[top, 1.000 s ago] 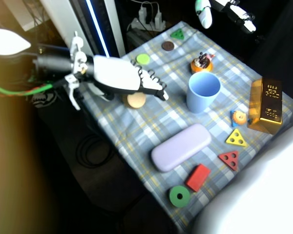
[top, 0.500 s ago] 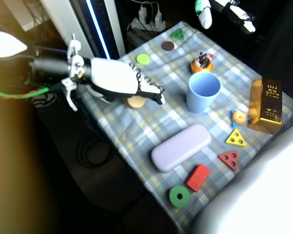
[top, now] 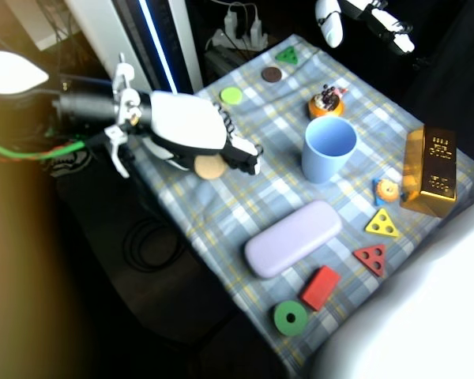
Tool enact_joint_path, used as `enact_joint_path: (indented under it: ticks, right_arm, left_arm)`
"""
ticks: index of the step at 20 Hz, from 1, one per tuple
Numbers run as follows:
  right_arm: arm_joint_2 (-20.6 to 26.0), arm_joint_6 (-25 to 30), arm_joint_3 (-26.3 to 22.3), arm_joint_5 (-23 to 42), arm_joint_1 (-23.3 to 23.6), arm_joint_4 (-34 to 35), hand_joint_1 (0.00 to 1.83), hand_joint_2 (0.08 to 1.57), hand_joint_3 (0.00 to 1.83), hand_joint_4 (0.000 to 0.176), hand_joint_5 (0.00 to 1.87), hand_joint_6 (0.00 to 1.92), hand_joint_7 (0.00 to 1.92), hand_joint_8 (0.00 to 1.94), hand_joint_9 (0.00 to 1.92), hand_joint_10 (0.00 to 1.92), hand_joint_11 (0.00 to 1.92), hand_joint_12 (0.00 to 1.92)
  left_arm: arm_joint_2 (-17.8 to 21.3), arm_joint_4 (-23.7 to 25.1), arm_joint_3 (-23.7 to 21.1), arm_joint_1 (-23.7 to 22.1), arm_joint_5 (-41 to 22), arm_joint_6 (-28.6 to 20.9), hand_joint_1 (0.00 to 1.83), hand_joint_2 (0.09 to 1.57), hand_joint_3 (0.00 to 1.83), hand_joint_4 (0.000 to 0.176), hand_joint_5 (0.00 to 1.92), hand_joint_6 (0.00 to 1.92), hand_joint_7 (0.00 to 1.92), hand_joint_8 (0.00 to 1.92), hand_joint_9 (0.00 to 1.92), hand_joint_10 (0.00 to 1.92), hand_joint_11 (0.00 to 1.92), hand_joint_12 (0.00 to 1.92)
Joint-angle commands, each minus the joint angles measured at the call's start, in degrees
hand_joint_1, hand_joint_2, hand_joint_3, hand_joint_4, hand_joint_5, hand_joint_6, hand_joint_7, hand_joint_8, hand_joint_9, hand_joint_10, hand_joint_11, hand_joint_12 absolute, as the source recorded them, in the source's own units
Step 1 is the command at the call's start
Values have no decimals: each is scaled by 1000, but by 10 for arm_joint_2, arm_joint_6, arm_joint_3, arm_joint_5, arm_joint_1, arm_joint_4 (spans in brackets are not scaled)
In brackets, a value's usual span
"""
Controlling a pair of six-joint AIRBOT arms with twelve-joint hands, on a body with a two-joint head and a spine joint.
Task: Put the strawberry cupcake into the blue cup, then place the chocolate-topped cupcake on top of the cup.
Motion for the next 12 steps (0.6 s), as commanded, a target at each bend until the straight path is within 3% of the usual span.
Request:
enact_joint_path:
  ticks: [1, 2, 4, 5, 6, 7, 8, 9, 10, 11, 12]
  right_arm:
    - [1, 2, 7, 6, 5, 45, 1239, 1060, 0, 31, 1160, 680, 1061, 843, 1063, 54, 595, 957]
    - [-1, 3, 14, 6, 5, 57, 1245, 1051, 0, 32, 1183, 630, 1086, 820, 1090, 52, 601, 980]
    - [-7, 12, 35, 12, 5, 88, 1259, 1044, 0, 0, 1142, 595, 1159, 802, 1181, 73, 651, 967]
    - [-11, 17, 47, 15, 5, 105, 1269, 1032, 0, 0, 1137, 582, 1235, 686, 1238, 76, 571, 917]
    - [-13, 17, 54, 17, 5, 118, 1154, 1008, 0, 59, 1241, 499, 1208, 532, 1176, 460, 533, 1184]
    - [-16, 17, 65, 19, 5, 138, 1142, 1004, 0, 39, 1253, 497, 1192, 412, 1072, 689, 583, 1227]
    - [-18, 17, 71, 19, 9, 150, 1117, 1014, 0, 78, 1216, 569, 1132, 303, 948, 727, 566, 1275]
    - [-20, 17, 79, 20, 17, 162, 1079, 1036, 2, 140, 1145, 696, 1070, 165, 879, 532, 511, 1133]
    - [-23, 17, 85, 21, 26, 170, 1054, 1057, 0, 169, 1087, 797, 836, 39, 719, 217, 382, 869]
    - [-27, 17, 91, 21, 31, 177, 1117, 1067, 1, 0, 1066, 835, 892, 44, 789, 165, 429, 825]
    - [-31, 17, 98, 21, 37, 184, 1127, 1071, 0, 0, 1066, 833, 1025, 65, 923, 184, 519, 885]
  left_arm:
    - [-1, 27, 3, -2, -64, -4, 77, 1062, 0, 51, 103, 3, 77, 1, 96, 5, 19, 342]
    - [-1, 27, 3, -2, -65, -4, 30, 1046, 0, 54, 118, 8, 103, 11, 123, 14, 53, 360]
    - [-1, 27, 2, -2, -65, -4, 32, 1051, 2, 56, 92, 1, 68, 1, 90, 1, 1, 375]
    - [-1, 27, 2, -2, -65, -4, 64, 1058, 3, 42, 99, 3, 75, 4, 97, 4, 0, 373]
    - [-1, 27, 2, -2, -65, -4, 37, 1049, 0, 57, 96, 2, 81, 6, 99, 4, 6, 377]
    - [-1, 27, 2, -2, -66, -4, 35, 1043, 0, 66, 97, 2, 78, 4, 98, 3, 8, 381]
    - [-1, 27, 2, -2, -66, -4, 51, 1039, 0, 67, 106, 5, 80, 4, 100, 3, 6, 385]
    - [-1, 27, 2, -2, -66, -4, 53, 1051, 1, 50, 111, 6, 87, 5, 104, 4, 5, 391]
    - [-1, 27, 2, -2, -66, -4, 54, 1046, 0, 65, 110, 4, 84, 3, 104, 4, 0, 391]
    - [-1, 27, 2, -2, -66, -4, 58, 1048, 0, 59, 107, 3, 85, 4, 103, 3, 0, 392]
    - [-1, 27, 2, -2, -66, -4, 11, 1021, 0, 99, 84, 0, 75, 0, 104, 3, 12, 398]
